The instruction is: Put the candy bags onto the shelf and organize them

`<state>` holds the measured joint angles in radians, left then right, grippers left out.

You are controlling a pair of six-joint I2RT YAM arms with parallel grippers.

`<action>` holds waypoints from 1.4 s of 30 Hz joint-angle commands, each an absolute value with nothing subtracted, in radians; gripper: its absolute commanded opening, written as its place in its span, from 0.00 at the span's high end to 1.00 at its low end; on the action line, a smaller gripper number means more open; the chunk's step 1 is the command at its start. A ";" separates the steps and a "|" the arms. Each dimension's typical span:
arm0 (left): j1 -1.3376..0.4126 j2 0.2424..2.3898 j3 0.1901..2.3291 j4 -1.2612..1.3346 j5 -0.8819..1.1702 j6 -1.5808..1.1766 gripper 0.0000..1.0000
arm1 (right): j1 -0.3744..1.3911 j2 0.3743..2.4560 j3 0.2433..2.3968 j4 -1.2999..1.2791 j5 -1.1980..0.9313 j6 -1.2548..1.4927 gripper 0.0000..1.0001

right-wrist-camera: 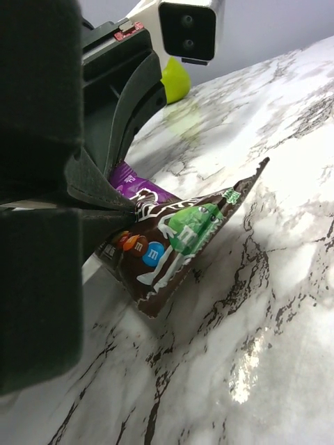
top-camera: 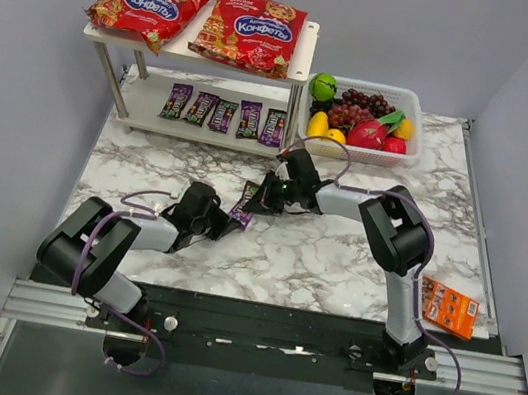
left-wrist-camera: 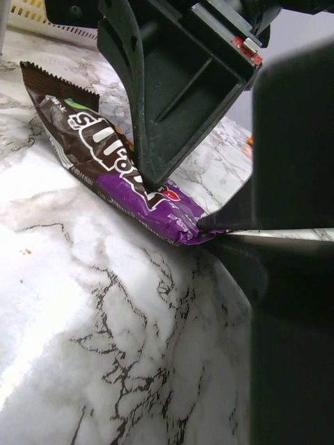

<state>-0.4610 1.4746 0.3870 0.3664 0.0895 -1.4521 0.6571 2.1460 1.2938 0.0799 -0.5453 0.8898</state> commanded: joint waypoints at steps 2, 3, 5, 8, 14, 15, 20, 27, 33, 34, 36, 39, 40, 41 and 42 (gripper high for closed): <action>-0.466 1.459 0.376 0.190 0.021 -1.376 1.00 | 0.649 2.177 1.350 0.003 -0.474 0.890 0.90; -0.466 1.448 0.368 0.178 0.021 -1.374 1.00 | 0.646 2.181 1.356 0.003 -0.469 0.894 0.90; -0.466 1.408 0.338 0.170 0.026 -1.368 1.00 | 0.632 2.190 1.365 0.003 -0.454 0.919 0.90; -0.466 1.355 0.311 0.146 0.028 -1.368 1.00 | 0.609 2.201 1.374 0.003 -0.443 0.939 0.89; -0.466 1.316 0.276 0.132 0.057 -1.359 1.00 | 0.603 2.204 1.390 0.003 -0.445 0.939 0.89; -0.466 1.316 0.270 0.129 0.058 -1.361 1.00 | 0.603 2.206 1.387 0.003 -0.446 0.940 0.89; -0.465 1.312 0.252 0.149 0.054 -1.391 0.45 | 0.604 2.192 1.368 -0.026 -0.437 0.948 0.89; -0.465 1.325 0.248 0.245 0.008 -1.447 0.41 | 0.609 2.174 1.333 -0.063 -0.439 1.048 0.89; -0.465 1.368 0.267 0.265 -0.026 -1.459 0.50 | 0.632 2.160 1.338 -0.123 -0.433 1.074 0.89; -0.465 1.371 0.268 0.264 -0.028 -1.460 0.55 | 0.634 2.155 1.335 -0.129 -0.433 1.077 0.89; -0.465 1.376 0.273 0.249 -0.038 -1.460 0.58 | 0.638 2.152 1.330 -0.144 -0.433 1.081 0.89; -0.465 1.362 0.272 0.236 -0.064 -1.459 0.61 | 0.638 2.151 1.319 -0.166 -0.442 1.078 0.89; -0.463 1.358 0.272 0.232 -0.072 -1.456 0.61 | 0.638 2.149 1.319 -0.172 -0.443 1.074 0.89; -0.463 1.348 0.273 0.227 -0.078 -1.447 0.60 | 0.638 2.152 1.315 -0.179 -0.446 1.071 0.89; -0.462 1.345 0.278 0.210 -0.086 -1.442 0.59 | 0.638 2.149 1.312 -0.186 -0.449 1.068 0.90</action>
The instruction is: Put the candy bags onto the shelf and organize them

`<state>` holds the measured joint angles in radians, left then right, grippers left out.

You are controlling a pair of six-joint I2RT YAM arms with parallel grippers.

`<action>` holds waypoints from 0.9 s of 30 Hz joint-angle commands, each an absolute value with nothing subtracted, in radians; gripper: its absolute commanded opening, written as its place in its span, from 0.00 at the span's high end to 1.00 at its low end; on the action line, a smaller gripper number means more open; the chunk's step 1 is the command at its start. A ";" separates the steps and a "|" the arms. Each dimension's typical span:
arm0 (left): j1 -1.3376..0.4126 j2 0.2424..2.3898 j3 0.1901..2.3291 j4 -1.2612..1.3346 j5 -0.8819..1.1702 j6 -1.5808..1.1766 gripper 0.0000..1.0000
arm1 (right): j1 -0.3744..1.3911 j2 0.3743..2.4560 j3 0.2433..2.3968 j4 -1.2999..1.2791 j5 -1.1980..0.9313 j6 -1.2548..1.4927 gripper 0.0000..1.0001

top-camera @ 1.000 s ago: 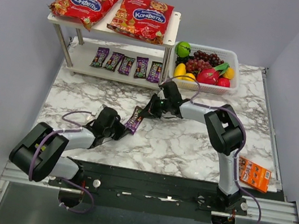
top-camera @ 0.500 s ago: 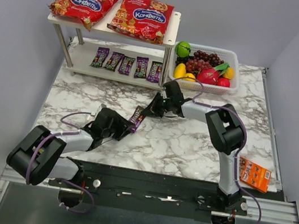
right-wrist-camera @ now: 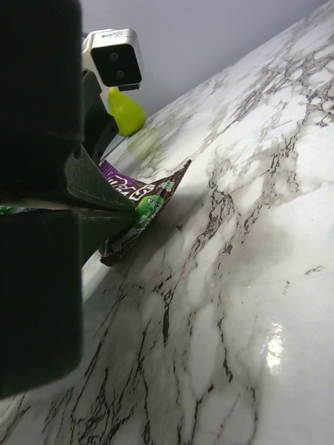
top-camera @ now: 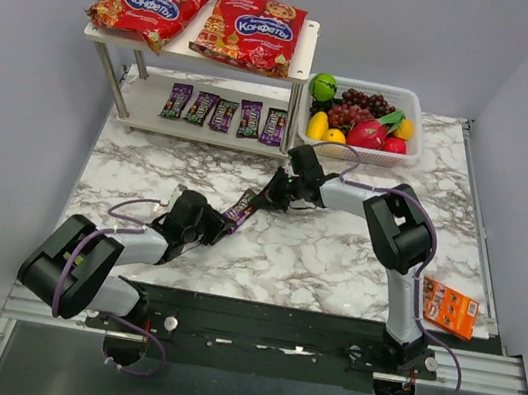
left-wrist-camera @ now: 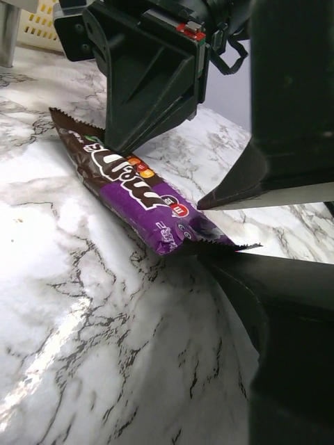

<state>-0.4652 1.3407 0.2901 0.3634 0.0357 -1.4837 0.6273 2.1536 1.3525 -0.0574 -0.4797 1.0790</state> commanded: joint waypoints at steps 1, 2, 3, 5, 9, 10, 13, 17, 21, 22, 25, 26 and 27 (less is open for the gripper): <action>-0.460 1.339 0.281 0.201 -0.098 -1.437 0.57 | 0.638 2.149 1.310 -0.189 -0.449 1.063 0.90; -0.459 1.333 0.282 0.192 -0.104 -1.430 0.55 | 0.638 2.149 1.309 -0.193 -0.448 1.062 0.90; -0.457 1.328 0.285 0.175 -0.112 -1.428 0.53 | 0.638 2.151 1.310 -0.199 -0.446 1.057 0.90; -0.453 1.312 0.284 0.157 -0.135 -1.427 0.48 | 0.638 2.152 1.315 -0.209 -0.448 1.049 0.90; -0.453 1.293 0.299 0.097 -0.175 -1.411 0.48 | 0.638 2.157 1.325 -0.225 -0.442 1.039 0.90; -0.453 1.292 0.302 0.089 -0.179 -1.398 0.49 | 0.638 2.157 1.328 -0.229 -0.439 1.034 0.90; -0.453 1.287 0.305 0.077 -0.190 -1.390 0.50 | 0.638 2.164 1.335 -0.236 -0.440 1.026 0.90; -0.453 1.316 0.299 0.123 -0.170 -1.387 0.53 | 0.638 2.169 1.339 -0.244 -0.448 1.026 0.90; -0.453 1.361 0.305 0.193 -0.127 -1.370 0.55 | 0.638 2.172 1.348 -0.247 -0.452 1.025 0.90; -0.453 1.368 0.304 0.202 -0.115 -1.370 0.56 | 0.638 2.174 1.350 -0.245 -0.453 1.025 0.90; -0.453 1.385 0.302 0.233 -0.095 -1.370 0.61 | 0.638 2.178 1.358 -0.247 -0.457 1.025 0.90; -0.453 1.388 0.304 0.233 -0.095 -1.370 0.63 | 0.638 2.178 1.358 -0.247 -0.459 1.025 0.90; -0.453 1.385 0.307 0.226 -0.092 -1.370 0.66 | 0.638 2.178 1.356 -0.248 -0.460 1.025 0.90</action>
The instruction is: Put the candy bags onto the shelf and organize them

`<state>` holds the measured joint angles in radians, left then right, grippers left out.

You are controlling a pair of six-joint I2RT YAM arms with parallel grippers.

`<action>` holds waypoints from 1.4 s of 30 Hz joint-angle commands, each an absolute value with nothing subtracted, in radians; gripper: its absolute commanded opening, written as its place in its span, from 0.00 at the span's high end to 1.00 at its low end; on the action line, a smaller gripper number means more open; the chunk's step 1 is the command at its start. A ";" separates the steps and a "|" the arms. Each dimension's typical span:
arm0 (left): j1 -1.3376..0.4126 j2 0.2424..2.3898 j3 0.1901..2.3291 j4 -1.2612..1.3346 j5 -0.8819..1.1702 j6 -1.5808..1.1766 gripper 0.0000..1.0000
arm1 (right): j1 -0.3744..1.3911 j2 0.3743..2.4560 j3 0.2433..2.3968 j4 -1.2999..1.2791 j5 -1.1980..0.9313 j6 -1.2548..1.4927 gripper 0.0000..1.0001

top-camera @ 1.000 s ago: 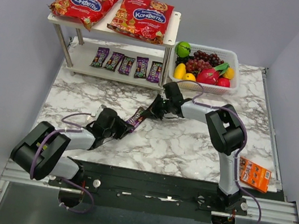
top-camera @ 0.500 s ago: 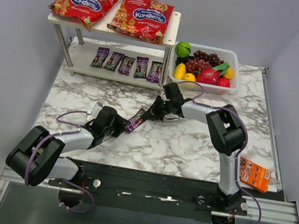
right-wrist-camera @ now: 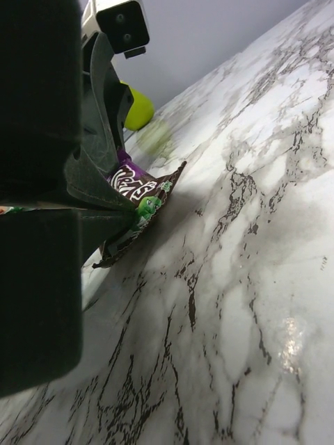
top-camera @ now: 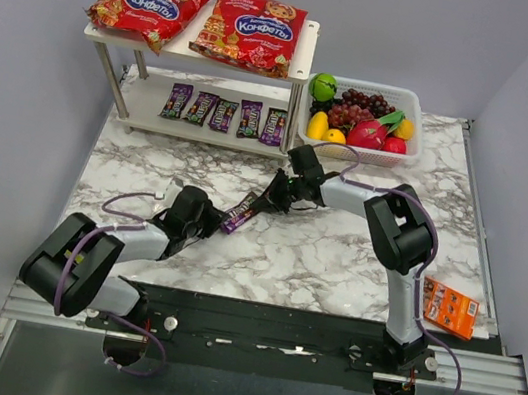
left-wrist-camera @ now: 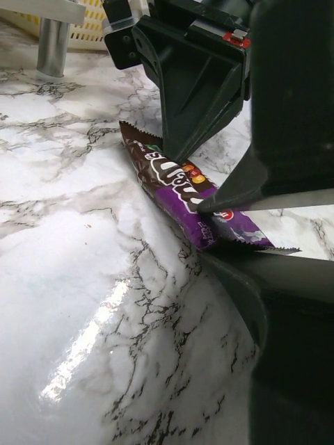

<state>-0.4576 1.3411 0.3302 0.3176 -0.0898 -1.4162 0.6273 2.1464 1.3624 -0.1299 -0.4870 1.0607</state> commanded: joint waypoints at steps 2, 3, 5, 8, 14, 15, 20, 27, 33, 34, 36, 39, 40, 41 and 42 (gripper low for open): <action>-0.453 1.370 0.307 0.219 -0.098 -1.365 0.77 | 0.638 2.174 1.355 -0.247 -0.457 1.020 0.90; -0.451 1.359 0.313 0.197 -0.106 -1.364 0.82 | 0.638 2.171 1.355 -0.253 -0.450 1.017 0.90; -0.437 1.329 0.321 0.167 -0.117 -1.351 0.98 | 0.638 2.152 1.356 -0.268 -0.434 0.997 0.88; -0.391 1.277 0.336 0.108 -0.109 -1.322 1.00 | 0.637 2.100 1.350 -0.311 -0.361 0.965 0.84; -0.158 1.137 0.386 0.029 -0.002 -1.204 1.00 | 0.615 1.959 1.295 -0.347 -0.206 0.904 0.68; -0.137 1.121 0.426 -0.004 -0.002 -1.184 1.00 | 0.606 1.944 1.290 -0.350 -0.174 0.896 0.64; 0.019 1.042 0.537 -0.109 0.061 -1.106 1.00 | 0.594 1.875 1.273 -0.379 -0.094 0.853 0.62; 0.231 1.089 0.676 -0.089 0.176 -1.080 1.00 | 0.572 1.844 1.223 -0.393 -0.075 0.850 0.62; 0.317 1.253 0.793 -0.005 0.210 -1.098 1.00 | 0.540 1.803 1.158 -0.402 -0.068 0.845 0.62; 0.336 1.281 0.820 0.029 0.216 -1.106 1.00 | 0.534 1.795 1.148 -0.402 -0.063 0.845 0.62; 0.351 1.359 0.844 0.089 0.224 -1.135 1.00 | 0.517 1.769 1.112 -0.400 -0.057 0.844 0.62; 0.370 1.468 0.902 0.156 0.230 -1.173 1.00 | 0.488 1.744 1.074 -0.402 -0.052 0.845 0.62; 0.373 1.495 0.931 0.173 0.226 -1.184 1.00 | 0.482 1.738 1.065 -0.400 -0.052 0.845 0.62; 0.377 1.544 0.943 0.199 0.224 -1.198 1.00 | 0.474 1.733 1.057 -0.402 -0.051 0.845 0.62; 0.379 1.571 0.956 0.239 0.222 -1.212 1.00 | 0.462 1.729 1.051 -0.402 -0.051 0.847 0.62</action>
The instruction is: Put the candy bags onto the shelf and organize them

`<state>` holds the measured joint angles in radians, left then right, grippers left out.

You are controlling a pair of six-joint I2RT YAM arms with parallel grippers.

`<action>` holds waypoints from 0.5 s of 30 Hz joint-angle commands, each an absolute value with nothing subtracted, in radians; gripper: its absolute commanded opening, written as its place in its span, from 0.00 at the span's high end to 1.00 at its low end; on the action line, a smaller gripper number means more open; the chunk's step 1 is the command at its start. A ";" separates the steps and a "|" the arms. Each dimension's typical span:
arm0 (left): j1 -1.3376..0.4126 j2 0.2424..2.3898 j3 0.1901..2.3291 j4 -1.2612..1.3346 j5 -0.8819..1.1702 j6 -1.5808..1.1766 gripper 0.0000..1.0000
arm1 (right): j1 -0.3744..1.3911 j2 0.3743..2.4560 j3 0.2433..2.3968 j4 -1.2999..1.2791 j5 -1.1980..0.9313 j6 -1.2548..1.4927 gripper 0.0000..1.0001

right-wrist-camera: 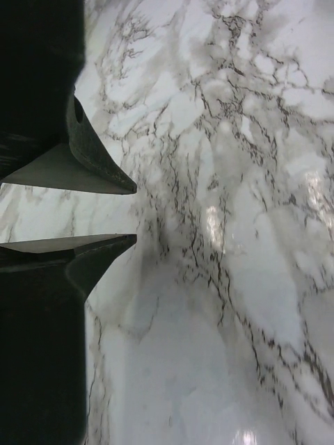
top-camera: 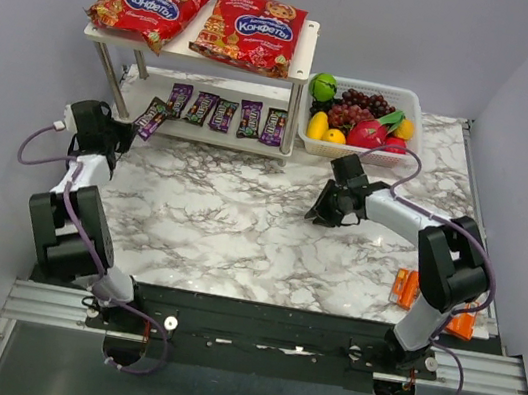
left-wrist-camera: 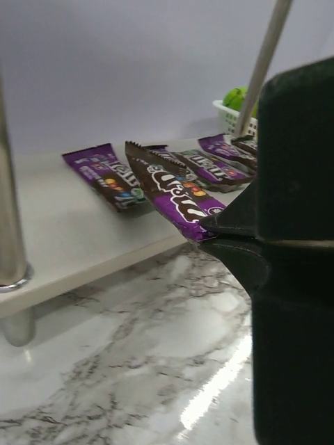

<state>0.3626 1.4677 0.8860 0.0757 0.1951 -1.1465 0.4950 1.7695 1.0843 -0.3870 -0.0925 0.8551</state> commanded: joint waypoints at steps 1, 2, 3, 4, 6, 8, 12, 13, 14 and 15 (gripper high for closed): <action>0.380 1.597 0.983 0.258 0.218 -1.242 1.00 | 0.457 1.721 1.039 -0.402 -0.046 0.847 0.62; 0.380 1.644 0.997 0.277 0.218 -1.258 1.00 | 0.453 1.718 1.032 -0.402 -0.043 0.847 0.62; 0.380 1.666 1.011 0.319 0.215 -1.272 1.00 | 0.443 1.714 1.028 -0.402 -0.040 0.847 0.62; 0.380 1.690 1.043 0.331 0.210 -1.287 1.00 | 0.439 1.707 1.019 -0.402 -0.035 0.848 0.62; 0.380 1.759 1.080 0.354 0.201 -1.325 1.00 | 0.425 1.703 1.009 -0.402 -0.032 0.851 0.62; 0.380 1.817 1.130 0.360 0.187 -1.360 1.00 | 0.414 1.698 0.999 -0.403 -0.029 0.859 0.62; 0.377 1.884 1.173 0.380 0.155 -1.428 1.00 | 0.393 1.698 0.985 -0.406 -0.025 0.871 0.62; 0.373 1.894 1.180 0.383 0.152 -1.446 1.00 | 0.390 1.698 0.985 -0.407 -0.022 0.874 0.62; 0.370 1.913 1.183 0.387 0.147 -1.460 1.00 | 0.388 1.697 0.983 -0.410 -0.020 0.880 0.62; 0.367 1.920 1.184 0.390 0.140 -1.489 1.00 | 0.382 1.695 0.977 -0.411 -0.017 0.887 0.62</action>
<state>0.3717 1.8767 1.1557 0.3302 0.1860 -1.3766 0.3981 1.7237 1.0019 -0.3920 -0.0631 0.8627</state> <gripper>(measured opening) 0.020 0.381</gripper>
